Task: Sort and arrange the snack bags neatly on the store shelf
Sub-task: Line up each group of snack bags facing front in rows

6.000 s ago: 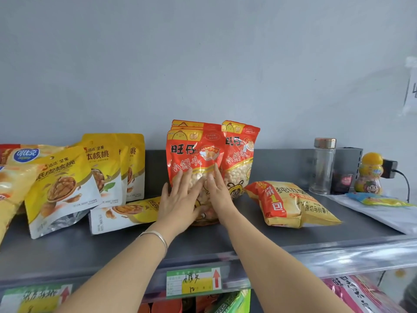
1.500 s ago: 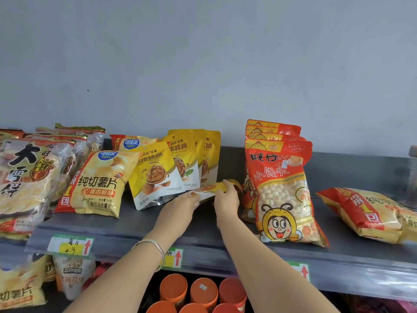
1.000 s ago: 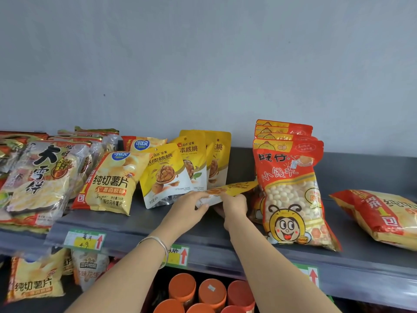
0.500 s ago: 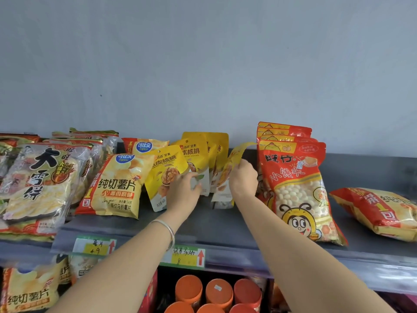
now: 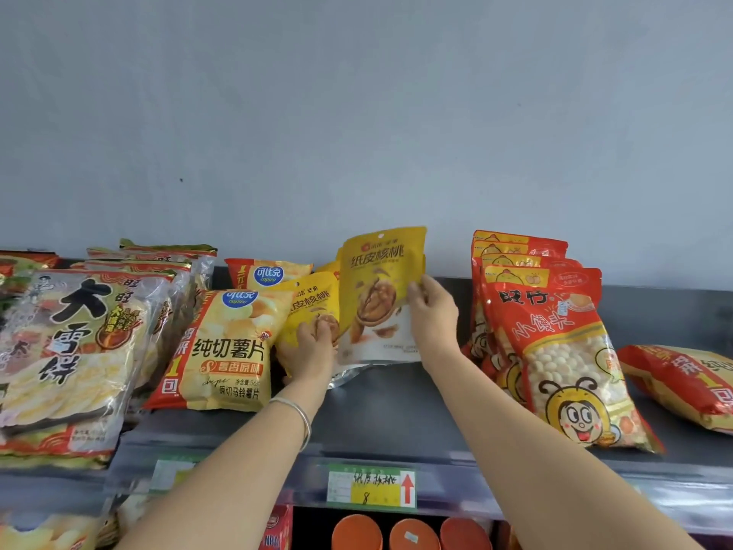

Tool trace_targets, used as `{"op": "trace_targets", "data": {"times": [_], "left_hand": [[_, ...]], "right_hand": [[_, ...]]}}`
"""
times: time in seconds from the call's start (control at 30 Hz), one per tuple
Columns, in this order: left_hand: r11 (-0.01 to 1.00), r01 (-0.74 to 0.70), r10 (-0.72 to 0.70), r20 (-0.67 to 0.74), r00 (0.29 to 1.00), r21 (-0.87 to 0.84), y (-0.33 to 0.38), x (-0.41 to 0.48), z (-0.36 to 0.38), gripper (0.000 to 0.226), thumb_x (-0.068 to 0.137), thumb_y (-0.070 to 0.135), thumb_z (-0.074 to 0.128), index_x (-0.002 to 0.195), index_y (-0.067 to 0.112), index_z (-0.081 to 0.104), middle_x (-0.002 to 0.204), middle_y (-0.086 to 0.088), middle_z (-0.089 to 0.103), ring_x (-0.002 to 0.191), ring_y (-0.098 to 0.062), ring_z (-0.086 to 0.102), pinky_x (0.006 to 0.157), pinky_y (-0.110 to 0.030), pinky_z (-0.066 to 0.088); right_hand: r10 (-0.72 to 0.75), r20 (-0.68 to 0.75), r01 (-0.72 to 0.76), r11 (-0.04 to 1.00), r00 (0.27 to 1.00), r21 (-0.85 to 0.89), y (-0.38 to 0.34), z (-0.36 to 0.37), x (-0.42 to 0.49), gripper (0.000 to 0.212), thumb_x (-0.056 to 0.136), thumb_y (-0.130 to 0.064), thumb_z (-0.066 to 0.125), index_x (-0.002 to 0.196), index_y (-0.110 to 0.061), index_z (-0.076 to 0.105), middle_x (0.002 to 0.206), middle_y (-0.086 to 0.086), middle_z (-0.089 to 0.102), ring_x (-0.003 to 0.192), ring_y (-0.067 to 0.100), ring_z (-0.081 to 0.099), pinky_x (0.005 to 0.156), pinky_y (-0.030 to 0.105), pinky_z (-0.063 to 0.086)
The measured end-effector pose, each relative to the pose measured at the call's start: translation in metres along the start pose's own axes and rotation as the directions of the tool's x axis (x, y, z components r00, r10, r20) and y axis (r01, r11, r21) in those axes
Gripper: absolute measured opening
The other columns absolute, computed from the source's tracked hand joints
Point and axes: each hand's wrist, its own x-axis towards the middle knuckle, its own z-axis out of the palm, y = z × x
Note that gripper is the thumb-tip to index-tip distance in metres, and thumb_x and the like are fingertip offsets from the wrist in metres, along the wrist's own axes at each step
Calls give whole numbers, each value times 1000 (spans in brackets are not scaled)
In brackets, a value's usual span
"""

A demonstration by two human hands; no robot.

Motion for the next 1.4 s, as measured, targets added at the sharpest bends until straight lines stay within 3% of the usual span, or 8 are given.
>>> {"op": "trace_targets", "data": {"times": [0.07,0.2,0.37,0.5,0.6,0.77,1.03,1.4], "left_hand": [[987,76,-77,-1,997,-138,-2,2,-4,56,96,49,33,146,23,28,152,-16,18,139,-36,21,112,-55,22],[956,178,-170,57,984,-234,-4,8,-7,67,92,53,42,148,28,17,155,-14,10,138,-39,20,109,-53,26],[935,147,-114,119,986,-323,-12,12,0,91,81,48,66,149,28,10,151,-14,21,133,-40,32,106,-55,32],[932,-18,53,87,995,-362,-3,19,4,94,82,46,66,150,28,4,154,-7,21,139,-35,25,110,-58,24],[904,-27,76,99,992,-427,0,25,7,97,72,65,59,148,32,10,151,0,33,138,-30,30,110,-58,25],[836,61,21,142,990,-545,-6,32,12,52,87,56,51,121,17,54,115,-1,61,108,-24,57,91,-39,46],[798,-7,120,148,982,-602,1,24,14,36,95,47,40,117,18,34,120,-3,46,106,-18,48,83,-32,38],[789,116,-18,167,986,-603,4,33,18,59,97,57,14,148,28,19,152,-2,29,138,-23,31,111,-42,26]], "right_hand": [[115,77,-117,993,990,23,13,11,1,19,100,-28,46,115,-25,57,106,2,58,88,16,55,69,28,47],[290,141,-290,957,947,-25,35,20,0,43,98,-22,51,140,-11,47,124,3,58,112,24,58,90,36,51],[378,162,-378,925,912,-30,47,25,2,32,94,-13,52,124,-9,59,115,10,65,104,29,62,91,43,53],[247,143,-265,957,958,123,43,29,-2,14,93,-12,46,95,-2,56,92,17,61,79,27,58,71,38,49],[213,137,-230,964,967,129,47,40,-3,22,80,-25,47,86,-4,48,99,17,58,84,33,59,77,44,53],[336,150,-362,910,930,204,42,45,-9,14,73,-9,43,83,-8,52,86,22,54,74,24,49,69,36,42],[298,59,-304,931,953,201,39,40,-13,25,75,-5,45,61,-25,40,61,-4,43,64,20,40,64,35,35],[446,71,-442,827,892,348,37,32,-9,35,87,-1,43,119,-16,45,103,6,57,87,16,54,66,29,42]]}}
